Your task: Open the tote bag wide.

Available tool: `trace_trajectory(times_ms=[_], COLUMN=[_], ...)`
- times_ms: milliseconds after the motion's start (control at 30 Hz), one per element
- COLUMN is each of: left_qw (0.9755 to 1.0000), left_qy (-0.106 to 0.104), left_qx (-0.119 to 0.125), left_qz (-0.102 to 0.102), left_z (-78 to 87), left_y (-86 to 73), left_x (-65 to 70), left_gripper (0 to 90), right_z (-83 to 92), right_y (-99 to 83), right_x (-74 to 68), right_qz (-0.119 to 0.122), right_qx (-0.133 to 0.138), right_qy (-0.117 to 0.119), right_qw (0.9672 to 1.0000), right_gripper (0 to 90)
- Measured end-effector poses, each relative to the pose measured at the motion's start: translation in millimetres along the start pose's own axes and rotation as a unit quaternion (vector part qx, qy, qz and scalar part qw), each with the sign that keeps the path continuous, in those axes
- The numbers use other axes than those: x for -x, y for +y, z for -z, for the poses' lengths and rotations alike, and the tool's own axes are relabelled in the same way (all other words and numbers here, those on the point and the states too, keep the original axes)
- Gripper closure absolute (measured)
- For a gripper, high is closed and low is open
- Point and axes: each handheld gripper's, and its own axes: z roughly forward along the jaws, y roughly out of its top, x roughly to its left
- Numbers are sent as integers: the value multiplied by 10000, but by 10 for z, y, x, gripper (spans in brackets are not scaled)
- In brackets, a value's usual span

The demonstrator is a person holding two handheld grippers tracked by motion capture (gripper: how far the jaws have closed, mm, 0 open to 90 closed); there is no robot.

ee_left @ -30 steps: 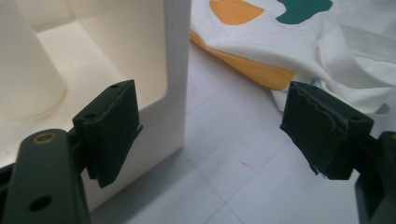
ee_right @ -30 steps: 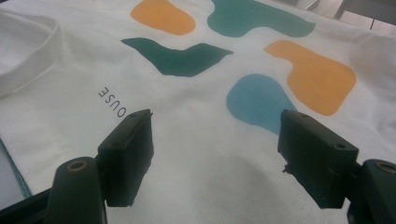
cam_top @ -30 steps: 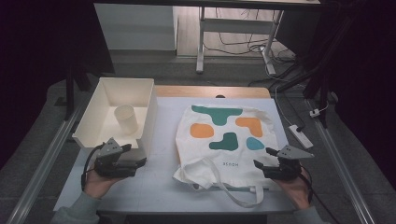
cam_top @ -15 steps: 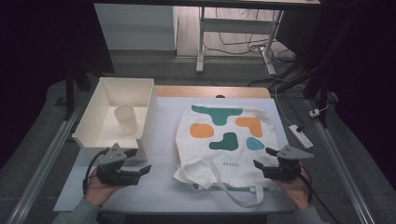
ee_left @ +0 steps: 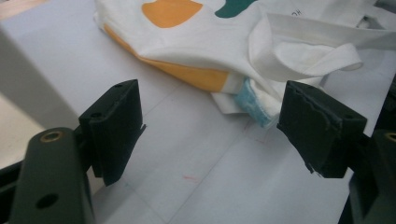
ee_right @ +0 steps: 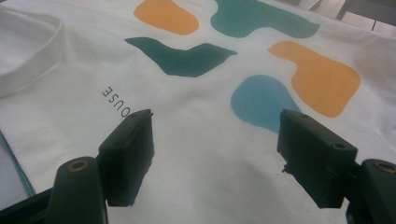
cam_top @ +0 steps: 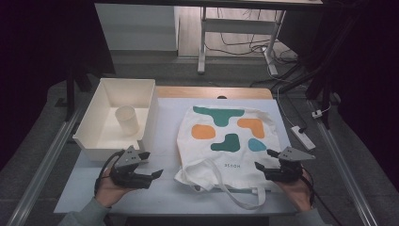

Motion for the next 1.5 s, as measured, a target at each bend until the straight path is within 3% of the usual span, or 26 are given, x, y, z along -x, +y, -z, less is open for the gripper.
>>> trace_trajectory(times_ms=[167,567,933,1500], left_qw=[9998,9996,9982,9957], left_qy=[-85,-178,-452,-636], left_qx=[-69,16,-101,-283], left_qz=[-140,-223,-377,-605], left_z=[-76,-222,-469,-769], left_y=[54,183,349,558], left_x=[44,98,148,234], left_gripper=[221,244,242,242], right_z=[-3,-6,-25,-41], right_y=[-3,12,7,-2], right_x=[-3,-39,-46,-56], right_qz=[37,112,143,192], right_qx=[19,74,48,16], right_qy=[47,69,93,110], right_qw=[10000,9999,9998,9998], right_gripper=[273,279,281,282])
